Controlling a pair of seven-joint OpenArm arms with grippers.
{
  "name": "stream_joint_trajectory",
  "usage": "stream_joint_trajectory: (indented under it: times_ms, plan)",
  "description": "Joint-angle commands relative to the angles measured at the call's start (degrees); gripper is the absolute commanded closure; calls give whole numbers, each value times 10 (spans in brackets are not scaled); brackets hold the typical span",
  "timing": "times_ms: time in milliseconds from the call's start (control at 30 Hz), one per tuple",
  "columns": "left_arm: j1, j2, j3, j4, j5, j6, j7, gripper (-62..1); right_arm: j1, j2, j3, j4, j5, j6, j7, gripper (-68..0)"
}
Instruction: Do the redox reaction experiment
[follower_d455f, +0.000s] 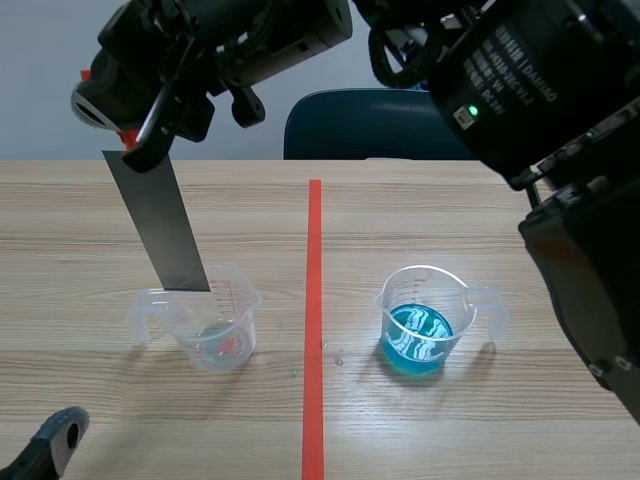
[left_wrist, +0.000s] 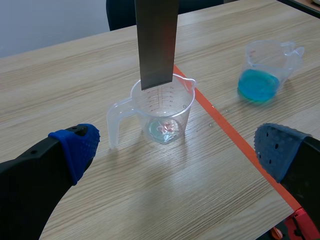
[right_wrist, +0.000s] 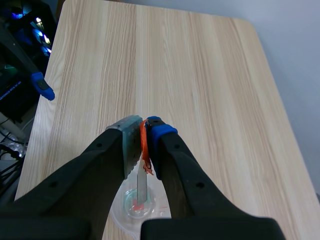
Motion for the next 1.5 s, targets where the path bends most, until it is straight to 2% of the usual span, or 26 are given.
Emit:
stream_joint_trajectory:
  times_ms: [0, 267, 600, 833, 933, 1100, 1400, 1467]
  plan:
    - [4, 3, 0, 3, -1, -1, -9, -623, 16, -3, -3, -15, 0, 4, 20, -6]
    - [4, 3, 0, 3, -1, -1, -9, -623, 16, -4, -10, -77, -34, 4, 78, -6]
    - [4, 3, 0, 3, -1, -1, -9, -623, 16, -4, -46, -187, -144, 4, 203, -6]
    - [4, 3, 0, 3, -1, -1, -9, -623, 16, -4, -62, -229, -208, 4, 277, -6]
    - [4, 3, 0, 3, -1, -1, -9, -623, 15, -4, -66, -233, -228, 4, 287, -6]
    - [4, 3, 0, 3, -1, -1, -9, -623, 14, -4, -66, -233, -235, 4, 288, -6]
    - [4, 3, 0, 3, -1, -1, -9, -623, 14, -5, -66, -233, -217, 4, 291, -7]
    - [4, 3, 0, 3, -1, -1, -9, -623, 14, -5, -66, -233, -216, 4, 291, -43]
